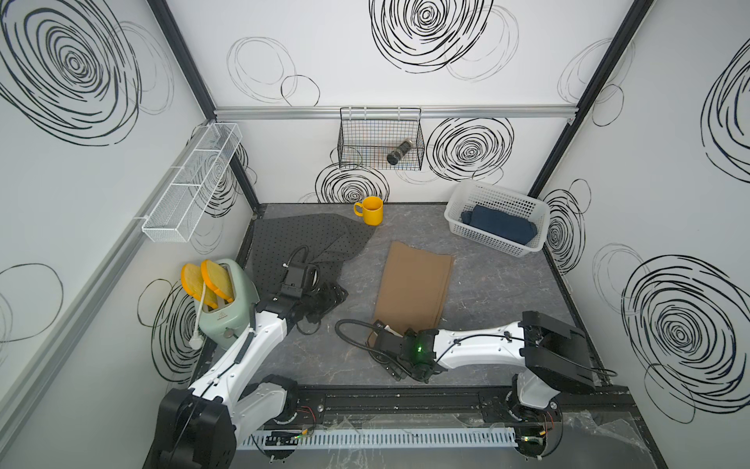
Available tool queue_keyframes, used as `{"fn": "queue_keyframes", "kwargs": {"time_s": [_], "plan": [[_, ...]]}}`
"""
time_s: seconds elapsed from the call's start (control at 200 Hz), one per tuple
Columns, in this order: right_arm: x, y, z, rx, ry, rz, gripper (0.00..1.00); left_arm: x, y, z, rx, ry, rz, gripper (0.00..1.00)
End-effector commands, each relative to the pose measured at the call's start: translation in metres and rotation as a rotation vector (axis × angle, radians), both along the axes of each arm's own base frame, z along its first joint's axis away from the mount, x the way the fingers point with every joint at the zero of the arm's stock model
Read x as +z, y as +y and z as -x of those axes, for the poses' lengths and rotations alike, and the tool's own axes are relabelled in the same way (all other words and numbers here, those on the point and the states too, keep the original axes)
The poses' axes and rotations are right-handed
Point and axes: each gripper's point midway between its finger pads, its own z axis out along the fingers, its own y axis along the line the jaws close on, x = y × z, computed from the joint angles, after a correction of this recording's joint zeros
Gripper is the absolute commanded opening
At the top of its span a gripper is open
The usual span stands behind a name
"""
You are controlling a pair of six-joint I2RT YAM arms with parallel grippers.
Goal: Roll up the skirts
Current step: Roll the skirt at the center of the board.
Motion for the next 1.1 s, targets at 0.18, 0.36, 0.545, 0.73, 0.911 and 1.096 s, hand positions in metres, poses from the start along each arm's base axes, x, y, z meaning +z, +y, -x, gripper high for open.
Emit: {"fn": "queue_keyframes", "kwargs": {"time_s": [0.18,0.36,0.545,0.73,0.911,1.096], "plan": [[-0.034,-0.038,0.000,-0.079,0.150,0.099,0.30,-0.003,0.007,-0.002,0.020,-0.018,-0.002,0.78],[-0.034,-0.040,-0.015,-0.128,0.172,0.062,0.08,-0.005,0.008,-0.003,-0.006,-0.030,-0.025,0.78],[-0.013,-0.015,-0.004,-0.122,0.382,-0.209,0.00,0.003,0.006,-0.003,-0.053,-0.075,-0.067,0.75],[0.051,0.016,-0.003,-0.122,0.677,-0.655,0.00,0.020,-0.009,0.002,-0.152,-0.136,-0.120,0.74],[0.098,0.026,-0.007,-0.103,0.911,-0.916,0.00,0.033,-0.047,0.018,-0.294,-0.192,-0.063,0.93],[0.126,0.034,-0.015,-0.124,1.009,-1.050,0.00,0.008,-0.065,0.046,-0.274,-0.005,0.101,0.98]]}}
